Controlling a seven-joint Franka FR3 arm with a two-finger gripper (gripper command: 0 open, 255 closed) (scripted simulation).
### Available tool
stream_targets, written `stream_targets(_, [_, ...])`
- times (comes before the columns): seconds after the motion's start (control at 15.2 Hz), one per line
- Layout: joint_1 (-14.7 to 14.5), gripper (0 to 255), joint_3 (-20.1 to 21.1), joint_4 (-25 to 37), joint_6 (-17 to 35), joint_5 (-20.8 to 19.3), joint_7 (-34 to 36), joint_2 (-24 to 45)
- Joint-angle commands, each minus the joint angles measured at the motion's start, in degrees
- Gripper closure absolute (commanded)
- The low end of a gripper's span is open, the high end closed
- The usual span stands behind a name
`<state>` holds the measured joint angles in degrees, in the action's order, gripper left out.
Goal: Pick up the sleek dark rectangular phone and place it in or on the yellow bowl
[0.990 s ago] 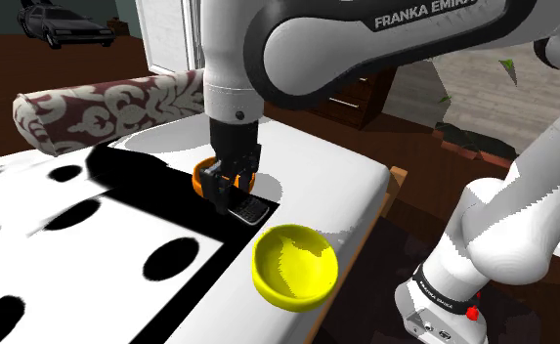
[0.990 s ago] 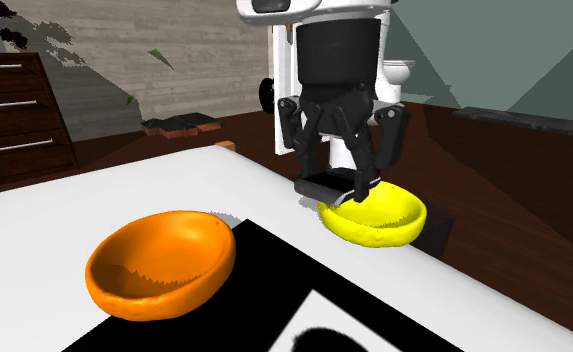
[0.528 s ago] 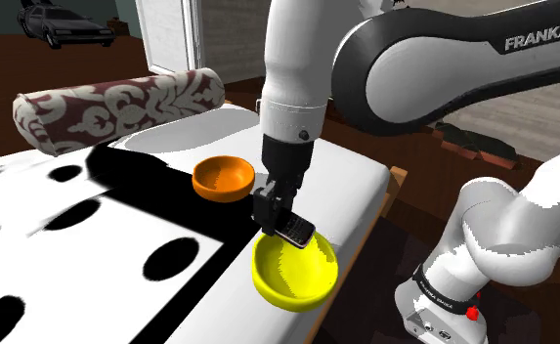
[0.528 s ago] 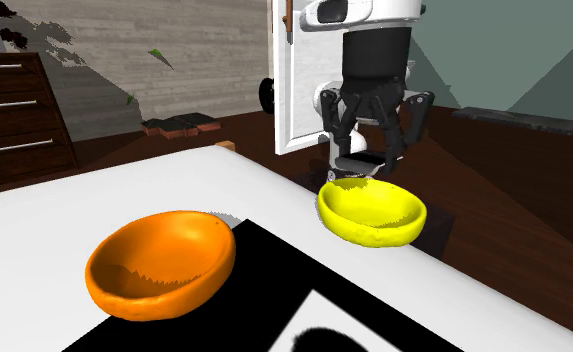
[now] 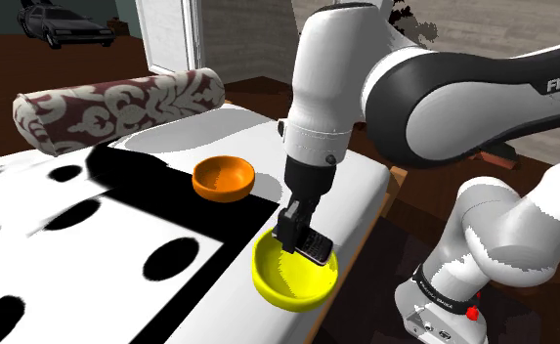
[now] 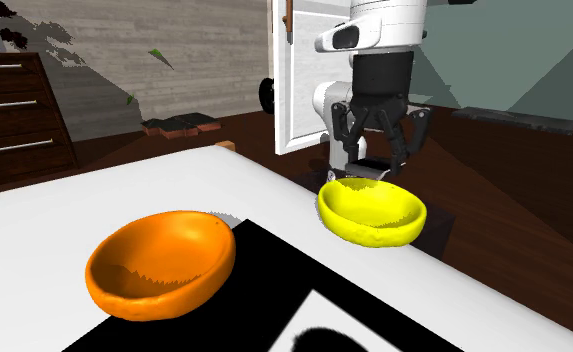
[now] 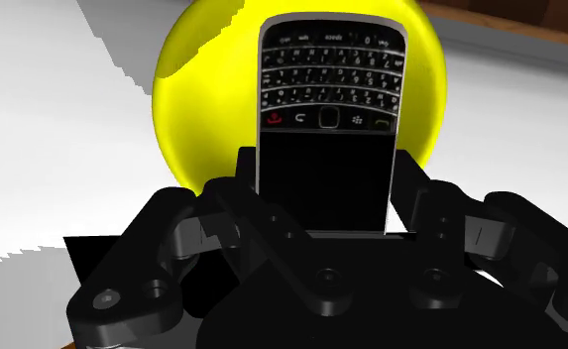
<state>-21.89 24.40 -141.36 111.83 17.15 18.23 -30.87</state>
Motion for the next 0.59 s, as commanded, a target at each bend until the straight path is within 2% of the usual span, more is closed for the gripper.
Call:
stream_targets(0.0, [-0.06,255,0.34,-1.28,1.72,0.23,-0.12,0.42])
stream_targets(0.53, [-0.16,255,1.71,-5.38,8.07,0.97,-0.41,2.69])
